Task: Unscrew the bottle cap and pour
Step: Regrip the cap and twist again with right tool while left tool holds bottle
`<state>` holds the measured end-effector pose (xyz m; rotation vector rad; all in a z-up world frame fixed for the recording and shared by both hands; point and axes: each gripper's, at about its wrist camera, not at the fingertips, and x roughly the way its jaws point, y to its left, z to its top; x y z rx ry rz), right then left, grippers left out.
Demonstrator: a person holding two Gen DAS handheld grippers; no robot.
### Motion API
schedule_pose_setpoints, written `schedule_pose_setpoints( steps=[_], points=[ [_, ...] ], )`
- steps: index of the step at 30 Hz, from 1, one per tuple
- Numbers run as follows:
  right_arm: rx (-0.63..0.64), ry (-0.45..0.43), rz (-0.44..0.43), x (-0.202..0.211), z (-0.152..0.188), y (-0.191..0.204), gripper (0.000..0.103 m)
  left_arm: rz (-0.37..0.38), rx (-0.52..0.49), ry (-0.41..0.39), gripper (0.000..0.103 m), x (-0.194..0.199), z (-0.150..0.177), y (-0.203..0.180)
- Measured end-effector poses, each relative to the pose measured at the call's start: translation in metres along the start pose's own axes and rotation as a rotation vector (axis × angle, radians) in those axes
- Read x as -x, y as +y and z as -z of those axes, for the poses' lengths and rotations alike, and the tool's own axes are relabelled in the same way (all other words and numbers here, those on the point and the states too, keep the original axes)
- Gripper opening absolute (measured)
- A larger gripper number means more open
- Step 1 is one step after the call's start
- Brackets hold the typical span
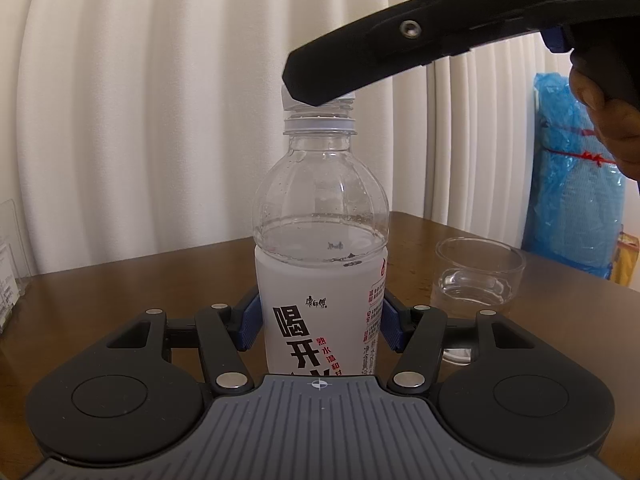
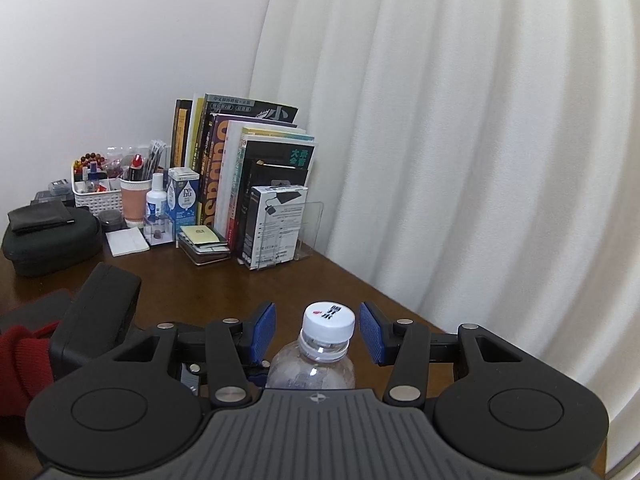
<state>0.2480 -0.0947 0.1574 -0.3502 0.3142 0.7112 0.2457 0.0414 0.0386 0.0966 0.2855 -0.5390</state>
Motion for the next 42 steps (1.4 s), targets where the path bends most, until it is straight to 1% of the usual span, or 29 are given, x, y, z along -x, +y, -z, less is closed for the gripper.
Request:
schedule_pose_setpoints(
  steps=[6, 7, 8, 10, 12, 31, 42],
  points=[
    [0.020, -0.009, 0.017, -0.006, -0.002, 0.003, 0.048, 0.001, 0.000, 0.000, 0.059, 0.000, 0.000, 0.000],
    [0.020, -0.006, 0.021, -0.007, -0.002, 0.004, 0.044, 0.001, 0.000, 0.000, 0.059, 0.000, 0.000, 0.000],
    [0.016, 0.000, 0.024, -0.008, -0.002, 0.004, 0.038, 0.001, 0.000, 0.001, 0.059, -0.001, 0.000, 0.000],
    [0.010, 0.004, 0.024, -0.009, -0.001, 0.003, 0.037, 0.002, 0.001, 0.001, 0.059, -0.001, 0.000, 0.000],
    [0.002, 0.004, 0.026, -0.009, 0.000, 0.001, 0.033, 0.003, 0.002, 0.002, 0.059, -0.001, 0.000, 0.000],
    [-0.031, -0.013, 0.018, -0.003, 0.009, -0.003, 0.032, -0.001, 0.002, 0.004, 0.059, -0.004, 0.001, -0.007],
    [-0.017, -0.009, 0.021, 0.002, 0.011, 0.000, 0.033, 0.001, 0.005, 0.004, 0.059, -0.008, 0.000, -0.006]
  ],
)
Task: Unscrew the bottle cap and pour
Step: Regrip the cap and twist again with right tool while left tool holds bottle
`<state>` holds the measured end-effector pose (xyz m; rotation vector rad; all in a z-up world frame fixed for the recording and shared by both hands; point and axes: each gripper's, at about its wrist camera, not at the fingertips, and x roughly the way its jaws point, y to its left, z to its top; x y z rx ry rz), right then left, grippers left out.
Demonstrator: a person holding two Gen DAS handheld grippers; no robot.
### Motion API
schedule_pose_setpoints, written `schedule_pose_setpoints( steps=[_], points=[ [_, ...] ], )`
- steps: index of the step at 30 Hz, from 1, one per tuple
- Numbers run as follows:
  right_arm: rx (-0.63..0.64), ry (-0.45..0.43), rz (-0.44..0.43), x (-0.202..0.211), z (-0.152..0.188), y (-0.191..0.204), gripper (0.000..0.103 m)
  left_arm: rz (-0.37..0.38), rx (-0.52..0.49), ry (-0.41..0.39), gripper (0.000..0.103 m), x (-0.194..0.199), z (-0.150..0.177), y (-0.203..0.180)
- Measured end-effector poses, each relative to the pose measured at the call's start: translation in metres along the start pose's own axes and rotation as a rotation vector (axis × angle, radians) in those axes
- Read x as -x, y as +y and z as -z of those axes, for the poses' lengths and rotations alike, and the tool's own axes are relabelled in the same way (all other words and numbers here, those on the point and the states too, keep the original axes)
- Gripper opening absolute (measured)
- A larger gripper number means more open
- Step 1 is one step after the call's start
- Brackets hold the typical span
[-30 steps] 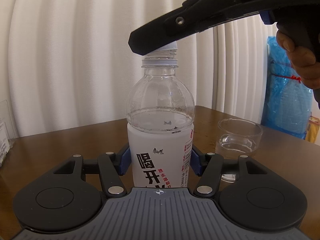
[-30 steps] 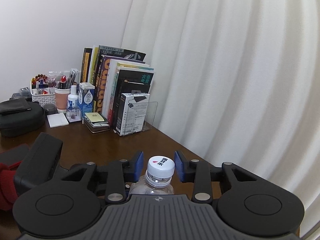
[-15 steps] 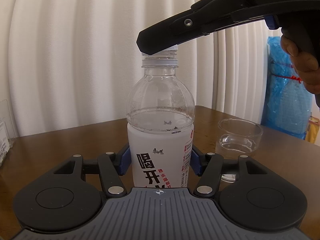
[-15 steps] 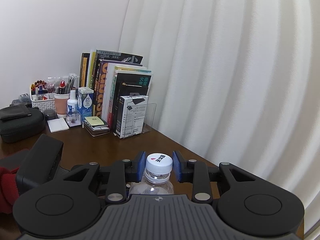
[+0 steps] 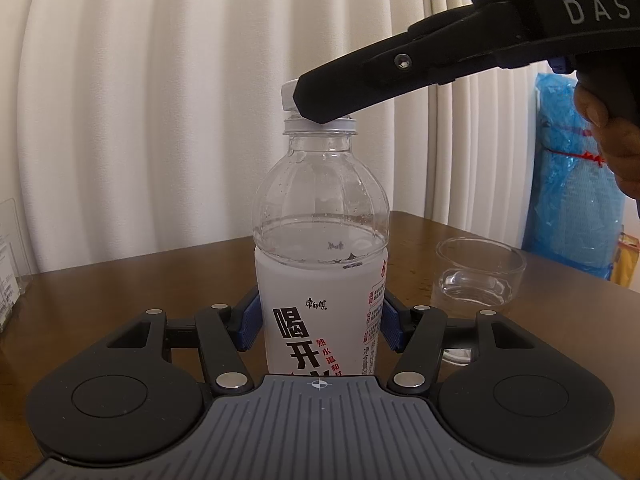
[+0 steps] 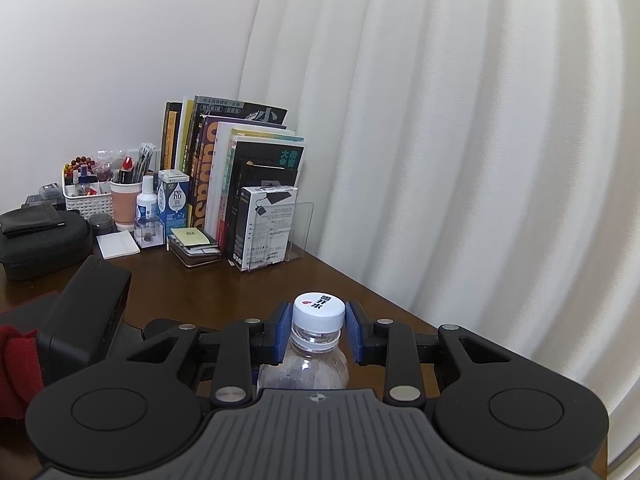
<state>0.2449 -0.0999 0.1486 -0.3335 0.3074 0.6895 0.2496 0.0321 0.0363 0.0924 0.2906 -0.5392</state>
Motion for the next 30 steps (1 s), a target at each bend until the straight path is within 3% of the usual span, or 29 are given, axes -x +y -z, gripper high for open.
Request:
schedule_pose_setpoints(
  steps=[12, 16, 24, 26, 30],
  points=[
    [0.023, 0.008, 0.013, 0.003, -0.001, 0.004, 0.034, 0.003, -0.002, -0.002, 0.059, -0.001, 0.001, 0.002],
    [0.029, 0.005, 0.015, -0.001, -0.006, 0.003, 0.050, 0.003, -0.004, -0.003, 0.059, 0.000, 0.001, 0.002],
    [0.029, 0.001, 0.013, -0.013, -0.010, 0.003, 0.048, 0.004, -0.005, -0.002, 0.059, 0.000, 0.001, 0.003],
    [0.020, 0.003, 0.012, -0.015, -0.009, 0.002, 0.038, 0.004, -0.004, -0.002, 0.059, 0.000, 0.001, 0.003],
    [0.004, -0.002, 0.005, -0.014, -0.007, -0.001, 0.033, 0.005, -0.004, -0.002, 0.059, 0.000, 0.001, 0.003]
  ],
)
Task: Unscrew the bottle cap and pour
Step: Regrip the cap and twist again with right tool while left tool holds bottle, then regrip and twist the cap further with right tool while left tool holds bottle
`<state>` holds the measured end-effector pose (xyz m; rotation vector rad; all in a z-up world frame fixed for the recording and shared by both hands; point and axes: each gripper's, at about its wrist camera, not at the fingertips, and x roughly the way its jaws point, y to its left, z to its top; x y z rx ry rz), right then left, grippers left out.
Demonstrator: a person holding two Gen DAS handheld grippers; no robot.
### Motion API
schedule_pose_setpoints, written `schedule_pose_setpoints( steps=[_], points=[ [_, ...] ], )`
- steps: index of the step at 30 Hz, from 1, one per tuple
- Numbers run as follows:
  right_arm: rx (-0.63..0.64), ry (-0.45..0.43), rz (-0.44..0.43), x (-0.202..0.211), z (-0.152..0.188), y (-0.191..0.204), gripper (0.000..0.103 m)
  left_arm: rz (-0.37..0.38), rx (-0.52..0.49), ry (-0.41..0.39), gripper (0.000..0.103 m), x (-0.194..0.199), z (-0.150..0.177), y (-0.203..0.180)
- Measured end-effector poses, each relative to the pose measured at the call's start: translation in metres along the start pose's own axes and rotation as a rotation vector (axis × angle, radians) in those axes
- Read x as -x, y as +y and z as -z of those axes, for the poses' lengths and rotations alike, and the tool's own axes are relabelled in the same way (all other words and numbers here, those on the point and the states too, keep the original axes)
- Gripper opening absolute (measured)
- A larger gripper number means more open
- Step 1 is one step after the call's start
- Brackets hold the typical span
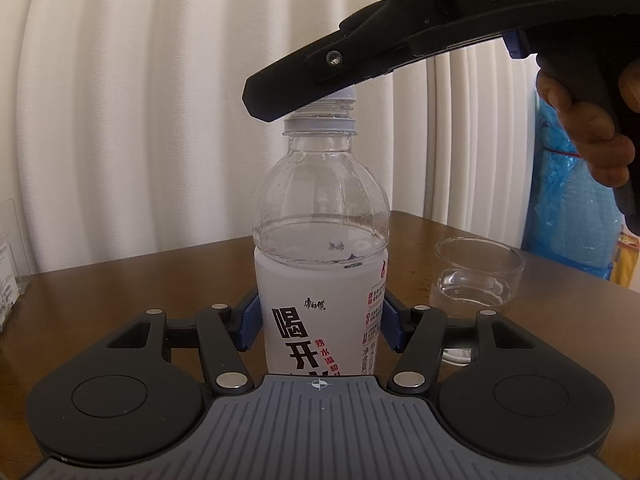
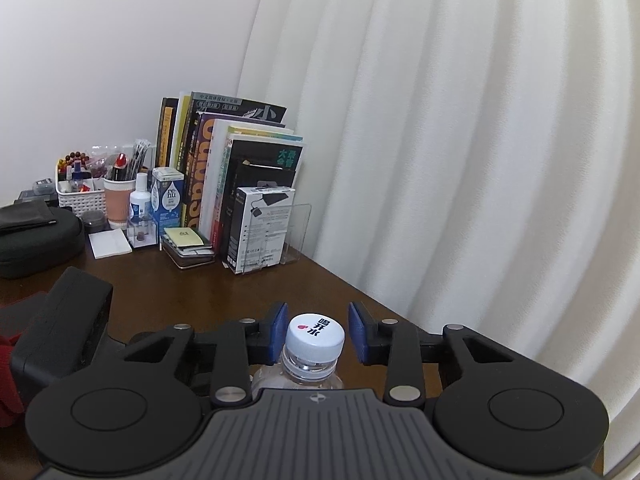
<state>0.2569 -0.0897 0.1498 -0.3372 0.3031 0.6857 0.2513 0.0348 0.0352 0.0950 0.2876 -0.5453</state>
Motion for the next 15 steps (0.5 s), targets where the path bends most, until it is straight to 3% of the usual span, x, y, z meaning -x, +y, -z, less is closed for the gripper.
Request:
schedule_pose_setpoints(
  steps=[15],
  points=[
    [-0.055, -0.036, -0.026, -0.002, 0.006, -0.004, 0.032, 0.002, 0.003, 0.003, 0.059, -0.006, 0.001, 0.013]
  ],
)
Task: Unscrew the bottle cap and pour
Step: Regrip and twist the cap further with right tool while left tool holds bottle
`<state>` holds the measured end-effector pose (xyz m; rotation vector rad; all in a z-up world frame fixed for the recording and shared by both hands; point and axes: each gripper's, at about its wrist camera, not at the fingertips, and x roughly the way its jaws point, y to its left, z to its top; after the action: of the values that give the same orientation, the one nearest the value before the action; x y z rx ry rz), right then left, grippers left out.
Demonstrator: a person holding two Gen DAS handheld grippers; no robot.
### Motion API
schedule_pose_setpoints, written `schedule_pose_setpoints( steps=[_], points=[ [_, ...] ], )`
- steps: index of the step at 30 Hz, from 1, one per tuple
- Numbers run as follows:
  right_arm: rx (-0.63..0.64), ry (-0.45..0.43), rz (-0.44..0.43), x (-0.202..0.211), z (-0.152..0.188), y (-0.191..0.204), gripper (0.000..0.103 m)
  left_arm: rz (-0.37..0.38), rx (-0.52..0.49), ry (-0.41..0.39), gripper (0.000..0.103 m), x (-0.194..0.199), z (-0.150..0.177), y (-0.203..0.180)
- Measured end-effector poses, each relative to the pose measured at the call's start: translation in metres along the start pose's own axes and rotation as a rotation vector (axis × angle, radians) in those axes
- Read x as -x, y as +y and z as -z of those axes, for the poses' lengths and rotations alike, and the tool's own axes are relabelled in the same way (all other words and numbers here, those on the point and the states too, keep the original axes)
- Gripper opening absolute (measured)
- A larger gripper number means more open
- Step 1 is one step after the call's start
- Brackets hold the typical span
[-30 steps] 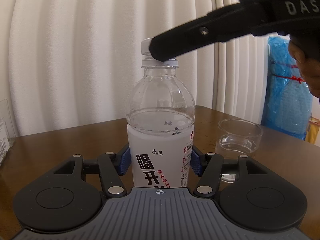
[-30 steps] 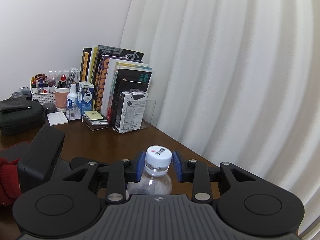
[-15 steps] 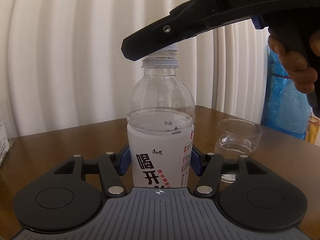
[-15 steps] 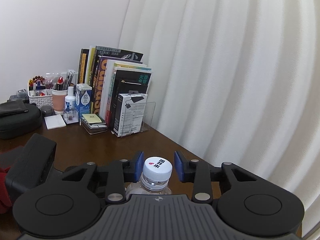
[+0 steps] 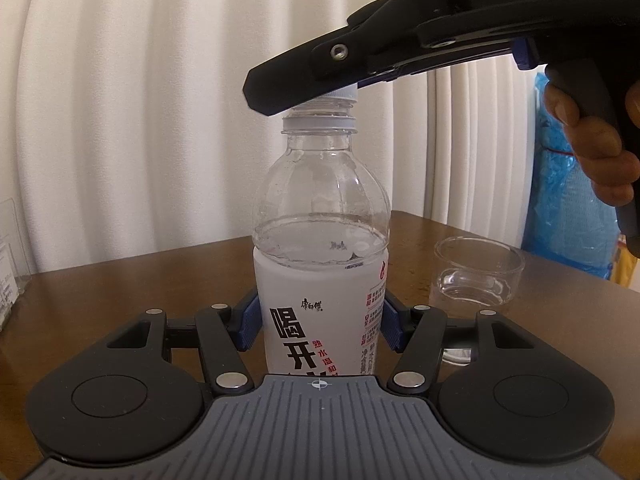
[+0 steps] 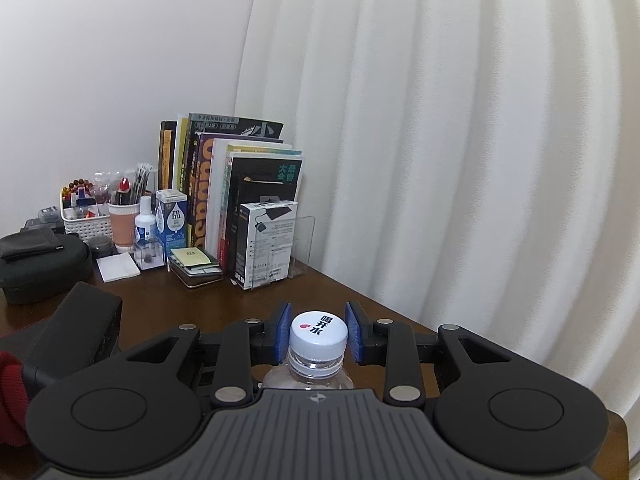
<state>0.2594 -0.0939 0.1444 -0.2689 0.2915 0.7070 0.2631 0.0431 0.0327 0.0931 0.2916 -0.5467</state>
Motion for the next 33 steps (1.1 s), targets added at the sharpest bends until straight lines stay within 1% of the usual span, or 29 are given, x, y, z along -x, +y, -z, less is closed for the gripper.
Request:
schedule_pose_setpoints(
  steps=[10, 28, 31, 33],
  points=[
    [-0.013, 0.004, 0.000, 0.002, 0.003, -0.002, 0.032, 0.000, -0.003, -0.001, 0.059, 0.004, 0.001, 0.003],
    [-0.014, -0.010, 0.005, 0.008, 0.005, -0.002, 0.034, -0.001, -0.009, 0.000, 0.059, 0.006, -0.001, -0.006],
    [-0.013, -0.017, 0.008, 0.011, 0.005, -0.001, 0.040, 0.000, -0.009, 0.000, 0.059, 0.006, -0.001, -0.007],
    [-0.010, -0.018, 0.009, 0.011, 0.005, 0.000, 0.040, 0.000, -0.009, 0.000, 0.059, 0.006, -0.002, -0.007]
  ],
)
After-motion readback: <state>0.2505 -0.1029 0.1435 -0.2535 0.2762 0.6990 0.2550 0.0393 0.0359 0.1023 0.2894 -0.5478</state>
